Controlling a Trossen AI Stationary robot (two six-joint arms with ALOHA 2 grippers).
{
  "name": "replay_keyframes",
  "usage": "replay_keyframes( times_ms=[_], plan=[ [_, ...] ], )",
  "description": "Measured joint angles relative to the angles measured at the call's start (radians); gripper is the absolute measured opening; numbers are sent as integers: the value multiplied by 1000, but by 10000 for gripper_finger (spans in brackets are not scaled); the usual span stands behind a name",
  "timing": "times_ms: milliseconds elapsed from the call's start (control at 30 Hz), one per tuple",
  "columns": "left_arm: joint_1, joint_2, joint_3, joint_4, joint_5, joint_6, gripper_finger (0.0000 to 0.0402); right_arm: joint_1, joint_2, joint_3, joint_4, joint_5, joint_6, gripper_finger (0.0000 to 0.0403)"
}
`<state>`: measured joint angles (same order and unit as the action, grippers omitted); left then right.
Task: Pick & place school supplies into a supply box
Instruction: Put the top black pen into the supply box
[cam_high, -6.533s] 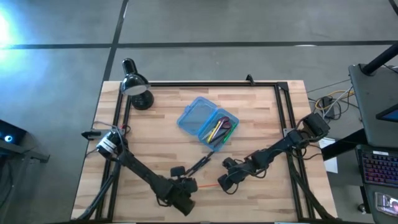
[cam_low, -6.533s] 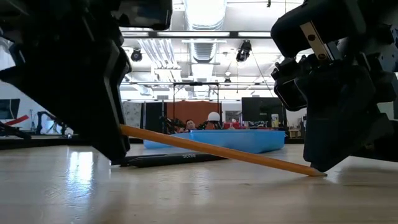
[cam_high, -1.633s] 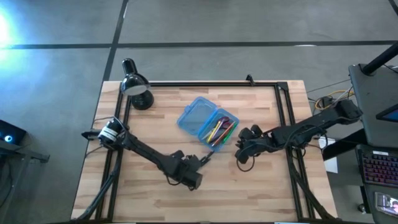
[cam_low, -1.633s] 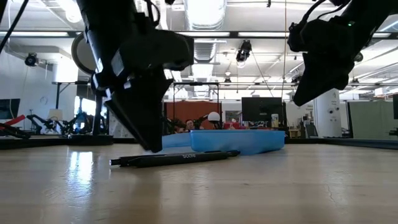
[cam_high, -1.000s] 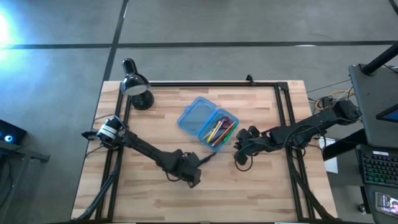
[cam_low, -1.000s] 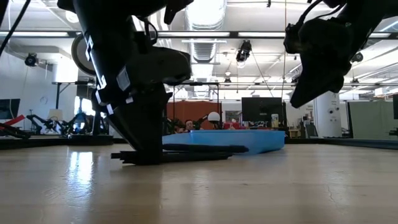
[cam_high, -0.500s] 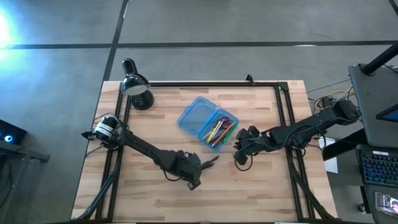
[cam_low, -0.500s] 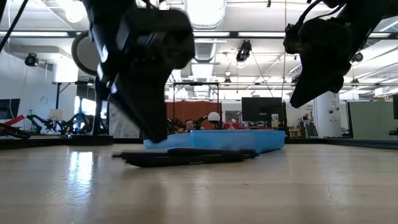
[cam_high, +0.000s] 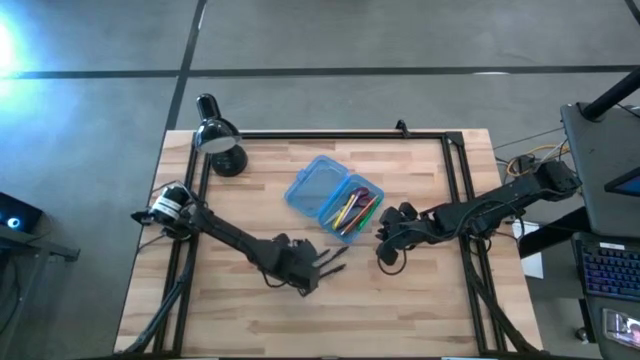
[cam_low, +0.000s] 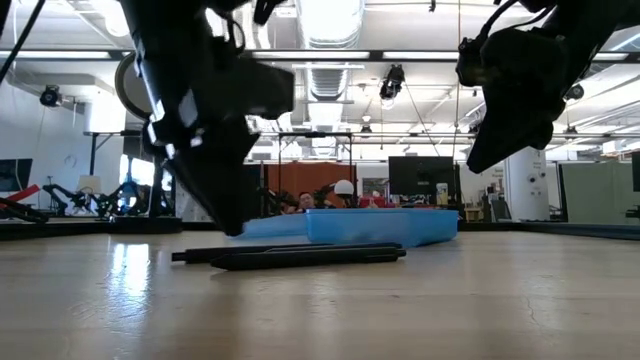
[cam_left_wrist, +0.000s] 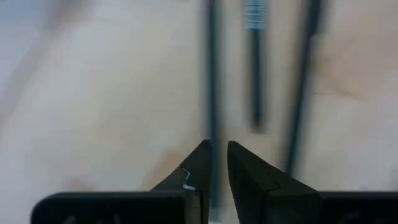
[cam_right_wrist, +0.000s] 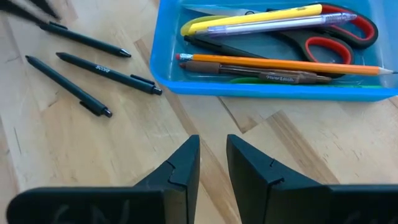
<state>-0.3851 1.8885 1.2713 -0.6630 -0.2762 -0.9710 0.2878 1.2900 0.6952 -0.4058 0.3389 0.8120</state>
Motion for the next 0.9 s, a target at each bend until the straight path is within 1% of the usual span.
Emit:
replay_keyframes(
  times_ms=[67, 167, 267, 333, 433, 500, 733, 900],
  plan=[
    [8, 0, 0, -73, -16, -36, 35, 0, 0, 0, 0, 0, 0, 73],
    [30, 0, -6, -134, 4, -76, 42, 0, 0, 0, 0, 0, 0, 73],
    [46, 0, -13, -112, 53, -79, 64, 0, 0, 0, 0, 0, 0, 73],
    [48, 0, -13, -68, 83, -71, 83, 0, 0, 0, 0, 0, 0, 73],
    [46, 0, -13, 8, 113, -44, 108, 0, 0, 0, 0, 0, 0, 73],
    [39, 0, -13, 31, 118, -12, 118, 0, 0, 0, 0, 0, 0, 73],
    [37, -3, -18, 24, 118, 28, 124, 0, 0, 0, 0, 0, 0, 73],
    [36, -12, -3, 28, 87, 91, 124, 0, 0, 0, 0, 0, 0, 73]
  ],
)
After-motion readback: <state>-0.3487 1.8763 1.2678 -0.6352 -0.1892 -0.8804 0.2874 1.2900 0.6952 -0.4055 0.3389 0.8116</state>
